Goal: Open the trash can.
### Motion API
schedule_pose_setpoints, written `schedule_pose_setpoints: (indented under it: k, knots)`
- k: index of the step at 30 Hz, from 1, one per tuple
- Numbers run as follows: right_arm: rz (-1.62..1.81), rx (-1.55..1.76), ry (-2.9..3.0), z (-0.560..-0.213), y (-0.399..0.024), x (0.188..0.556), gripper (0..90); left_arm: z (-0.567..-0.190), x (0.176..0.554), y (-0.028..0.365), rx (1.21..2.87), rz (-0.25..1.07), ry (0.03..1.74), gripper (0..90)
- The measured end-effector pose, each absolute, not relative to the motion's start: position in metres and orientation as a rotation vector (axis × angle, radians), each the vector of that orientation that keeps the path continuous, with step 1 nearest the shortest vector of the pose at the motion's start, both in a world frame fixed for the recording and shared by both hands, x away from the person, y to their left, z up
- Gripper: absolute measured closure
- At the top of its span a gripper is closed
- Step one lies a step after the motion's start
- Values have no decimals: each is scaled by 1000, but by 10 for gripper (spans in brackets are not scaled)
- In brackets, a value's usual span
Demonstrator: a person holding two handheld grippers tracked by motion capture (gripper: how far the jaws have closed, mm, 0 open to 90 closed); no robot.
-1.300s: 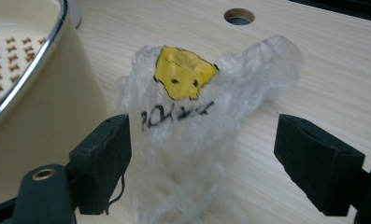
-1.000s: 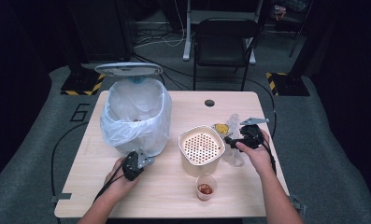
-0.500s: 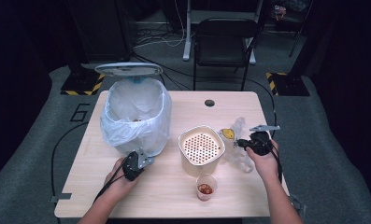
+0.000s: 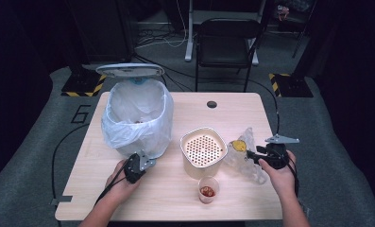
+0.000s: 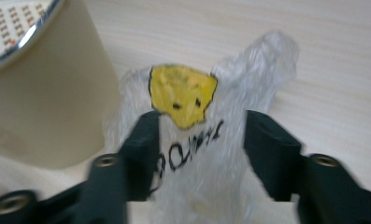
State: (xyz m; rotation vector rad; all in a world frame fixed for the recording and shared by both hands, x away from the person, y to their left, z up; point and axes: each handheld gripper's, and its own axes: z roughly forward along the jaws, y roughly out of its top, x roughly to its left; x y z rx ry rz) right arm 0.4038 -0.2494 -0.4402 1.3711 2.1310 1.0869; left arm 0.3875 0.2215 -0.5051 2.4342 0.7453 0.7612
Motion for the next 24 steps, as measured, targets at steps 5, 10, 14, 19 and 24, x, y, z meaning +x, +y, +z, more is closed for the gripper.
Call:
schedule_pose_setpoints:
  k: [5, 10, 14, 19, 24]
  knots:
    - [1055, 1277, 2118, -436, -232, 418, 137, -505, 388, 222, 2435, 756, 746, 900]
    - [1011, 1256, 2135, -441, -218, 432, 20, -505, 388, 222, 2433, 756, 743, 900]
    - [956, 1291, 2187, -457, -212, 442, 12, -505, 388, 222, 2434, 756, 743, 900]
    - [853, 1330, 2191, -479, -209, 448, 52, -505, 388, 222, 2434, 756, 742, 900]
    - [861, 1353, 2186, -491, -214, 453, 150, -505, 388, 222, 2434, 757, 741, 900]
